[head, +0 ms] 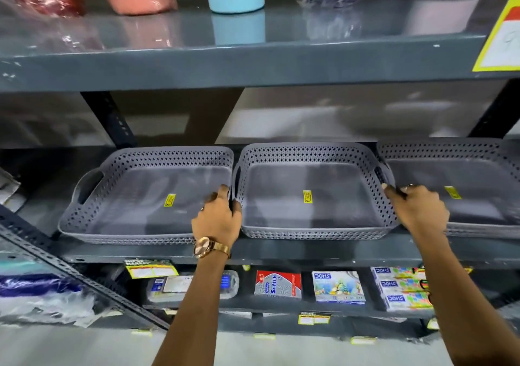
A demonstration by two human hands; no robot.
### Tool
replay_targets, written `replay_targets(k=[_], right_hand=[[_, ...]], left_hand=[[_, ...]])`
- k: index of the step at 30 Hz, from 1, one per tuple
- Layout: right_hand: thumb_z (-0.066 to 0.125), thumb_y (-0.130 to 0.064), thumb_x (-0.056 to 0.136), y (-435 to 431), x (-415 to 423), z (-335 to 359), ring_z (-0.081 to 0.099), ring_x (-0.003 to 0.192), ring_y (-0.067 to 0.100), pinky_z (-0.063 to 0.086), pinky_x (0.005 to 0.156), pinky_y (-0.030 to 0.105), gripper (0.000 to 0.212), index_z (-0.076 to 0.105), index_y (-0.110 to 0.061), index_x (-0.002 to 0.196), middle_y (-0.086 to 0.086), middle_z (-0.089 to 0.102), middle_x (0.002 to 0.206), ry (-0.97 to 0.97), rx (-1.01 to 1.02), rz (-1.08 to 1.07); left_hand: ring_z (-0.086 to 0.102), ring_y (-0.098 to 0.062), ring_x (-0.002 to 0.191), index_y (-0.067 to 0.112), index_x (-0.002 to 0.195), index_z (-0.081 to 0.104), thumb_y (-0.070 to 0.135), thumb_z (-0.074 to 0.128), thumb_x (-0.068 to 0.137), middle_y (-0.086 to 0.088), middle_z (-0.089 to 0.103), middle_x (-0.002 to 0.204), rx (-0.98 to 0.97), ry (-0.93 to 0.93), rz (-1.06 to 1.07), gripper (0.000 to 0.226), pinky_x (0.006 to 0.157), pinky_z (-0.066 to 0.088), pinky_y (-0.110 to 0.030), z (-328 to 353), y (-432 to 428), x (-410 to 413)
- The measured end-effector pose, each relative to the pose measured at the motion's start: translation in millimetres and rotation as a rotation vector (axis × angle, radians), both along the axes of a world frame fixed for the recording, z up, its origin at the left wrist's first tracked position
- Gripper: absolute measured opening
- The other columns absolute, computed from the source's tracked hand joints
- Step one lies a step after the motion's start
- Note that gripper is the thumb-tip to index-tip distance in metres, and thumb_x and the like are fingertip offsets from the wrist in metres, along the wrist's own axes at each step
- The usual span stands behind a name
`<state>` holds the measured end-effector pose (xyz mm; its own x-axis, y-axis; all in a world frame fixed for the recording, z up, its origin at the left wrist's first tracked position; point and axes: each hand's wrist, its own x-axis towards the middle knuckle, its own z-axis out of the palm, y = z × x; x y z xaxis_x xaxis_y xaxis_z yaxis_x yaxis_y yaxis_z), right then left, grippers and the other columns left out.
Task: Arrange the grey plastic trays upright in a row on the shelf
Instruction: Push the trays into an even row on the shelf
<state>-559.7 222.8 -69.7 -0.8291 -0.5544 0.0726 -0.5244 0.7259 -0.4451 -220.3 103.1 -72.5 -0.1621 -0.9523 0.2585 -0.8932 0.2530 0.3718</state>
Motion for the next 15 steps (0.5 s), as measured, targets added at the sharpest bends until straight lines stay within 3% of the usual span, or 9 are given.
replay_targets(k=[4, 10, 15], right_hand=[[0.053, -0.066, 0.081, -22, -2, 3, 0.065, 0.094, 0.046, 0.051, 0.081, 0.045, 0.065, 0.071, -0.005, 0.096, 0.027, 0.069, 0.097, -0.029, -0.033, -0.073], [0.053, -0.062, 0.084, -51, -8, 9, 0.067, 0.088, 0.043, 0.041, 0.066, 0.037, 0.059, 0.073, -0.007, 0.082, 0.024, 0.071, 0.090, -0.048, -0.034, -0.095], [0.053, -0.066, 0.082, -54, -7, 12, 0.068, 0.091, 0.041, 0.039, 0.067, 0.037, 0.062, 0.072, -0.007, 0.080, 0.023, 0.071, 0.093, -0.060, -0.045, -0.127]], left_hand=[[0.064, -0.042, 0.082, 0.017, 0.114, 0.042, 0.032, 0.044, 0.090, -0.013, 0.063, 0.097, -0.002, 0.004, 0.009, 0.029, 0.065, 0.046, -0.044, 1, -18, -12], [0.065, -0.044, 0.084, 0.018, 0.116, 0.047, 0.028, 0.045, 0.089, -0.018, 0.068, 0.097, 0.010, 0.012, 0.031, 0.029, 0.068, 0.049, -0.046, 10, -48, -32], [0.064, -0.045, 0.086, 0.016, 0.116, 0.049, 0.028, 0.045, 0.090, -0.020, 0.068, 0.096, 0.020, 0.008, 0.049, 0.029, 0.065, 0.045, -0.042, 9, -51, -36]])
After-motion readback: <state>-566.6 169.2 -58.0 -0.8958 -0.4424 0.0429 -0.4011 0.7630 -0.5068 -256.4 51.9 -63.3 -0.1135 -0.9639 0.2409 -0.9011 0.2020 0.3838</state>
